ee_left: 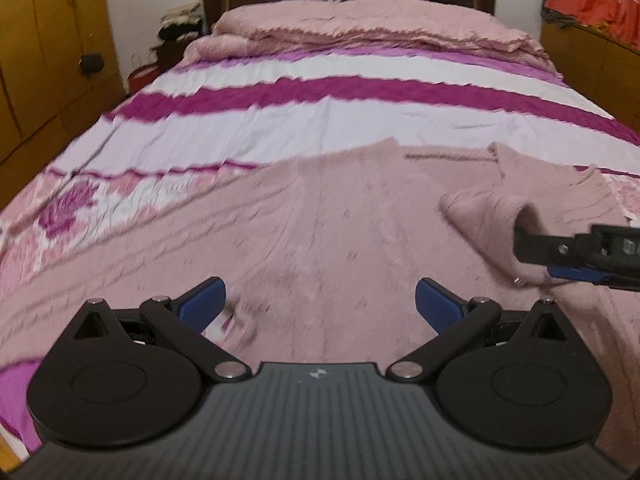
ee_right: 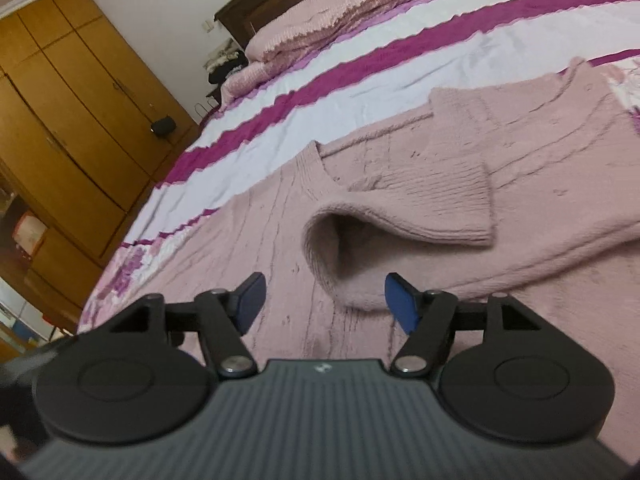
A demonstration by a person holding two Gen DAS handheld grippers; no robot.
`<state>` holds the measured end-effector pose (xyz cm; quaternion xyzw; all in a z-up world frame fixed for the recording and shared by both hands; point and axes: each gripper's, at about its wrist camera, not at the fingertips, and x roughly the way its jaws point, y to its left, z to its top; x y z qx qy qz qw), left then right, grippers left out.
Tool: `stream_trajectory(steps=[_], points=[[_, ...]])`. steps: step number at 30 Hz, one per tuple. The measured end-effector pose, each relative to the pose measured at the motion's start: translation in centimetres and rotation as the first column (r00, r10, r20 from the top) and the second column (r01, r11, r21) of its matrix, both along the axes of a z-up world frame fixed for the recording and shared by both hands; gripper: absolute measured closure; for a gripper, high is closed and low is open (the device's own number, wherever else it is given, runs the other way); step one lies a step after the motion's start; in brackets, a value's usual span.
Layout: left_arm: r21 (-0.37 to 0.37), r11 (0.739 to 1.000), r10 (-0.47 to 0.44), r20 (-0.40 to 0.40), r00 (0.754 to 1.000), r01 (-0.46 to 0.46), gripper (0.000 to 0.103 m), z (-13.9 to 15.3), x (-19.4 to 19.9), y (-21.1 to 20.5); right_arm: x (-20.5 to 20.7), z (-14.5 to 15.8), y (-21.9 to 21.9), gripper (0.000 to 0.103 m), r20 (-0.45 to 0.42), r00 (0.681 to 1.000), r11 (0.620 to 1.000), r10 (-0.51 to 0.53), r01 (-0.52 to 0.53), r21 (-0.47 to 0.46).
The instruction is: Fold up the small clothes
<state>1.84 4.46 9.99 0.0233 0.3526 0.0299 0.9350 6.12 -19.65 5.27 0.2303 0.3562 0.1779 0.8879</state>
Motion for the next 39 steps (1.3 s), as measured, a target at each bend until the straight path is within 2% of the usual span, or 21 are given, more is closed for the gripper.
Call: stream_trajectory(steps=[2,6,11,13,15,18,20,27,31,35,36,39], points=[[0.024,1.000,-0.017,0.015,1.000,0.016,0.000,0.8,0.3,-0.9,-0.9,0.8,-1.2,0.035,0.035,0.998,0.999,-0.042,0.043,-0.009],[0.063,0.995,-0.087,0.058,0.995,0.083,0.000,2.0,0.7,-3.5,-1.6,2.0,-3.5,0.035,0.135,0.976,0.979,-0.170,0.184,-0.093],[0.111,0.977,-0.190,0.093,0.977,0.180,0.000,2.5,1.3,-7.4,-0.9,1.3,-6.2,0.035,0.158,0.950,0.946,-0.270,0.292,-0.143],[0.136,0.966,-0.235,0.100,0.967,0.221,0.005,2.4,1.5,-9.2,-0.9,0.6,-7.3,0.035,0.160,0.941,0.934,-0.299,0.323,-0.153],[0.161,0.950,-0.284,0.096,0.954,0.267,0.006,2.1,1.8,-11.1,-0.8,-0.1,-8.2,0.035,0.157,0.936,0.929,-0.314,0.337,-0.151],[0.200,0.924,-0.347,0.086,0.934,0.325,0.007,1.1,2.5,-13.4,-0.8,-1.3,-8.5,0.043,0.167,0.930,0.919,-0.327,0.355,-0.174],[0.237,0.901,-0.388,0.069,0.919,0.362,0.007,0.2,3.0,-14.8,-0.6,-2.1,-8.7,0.043,0.169,0.928,0.914,-0.332,0.361,-0.183],[0.309,0.822,-0.496,-0.028,0.868,0.479,0.007,-3.0,5.6,-17.6,-0.5,-3.4,-9.7,0.043,0.140,0.927,0.923,-0.349,0.365,-0.119],[0.381,0.786,-0.508,-0.050,0.860,0.487,0.007,-4.6,6.9,-18.7,-0.4,-4.1,-9.9,0.044,0.137,0.927,0.925,-0.350,0.365,-0.107],[0.395,0.783,-0.504,-0.049,0.862,0.480,0.007,-5.8,8.0,-19.3,-0.5,-4.3,-9.7,0.044,0.146,0.926,0.924,-0.348,0.365,-0.112],[0.394,0.784,-0.504,-0.047,0.862,0.480,0.009,-6.0,8.3,-19.5,-0.5,-4.3,-9.7,0.044,0.146,0.925,0.924,-0.350,0.366,-0.110],[0.383,0.789,-0.506,-0.041,0.862,0.481,0.030,-6.3,8.8,-19.7,-0.5,-4.5,-9.9,0.044,0.143,0.924,0.924,-0.355,0.370,-0.098]])
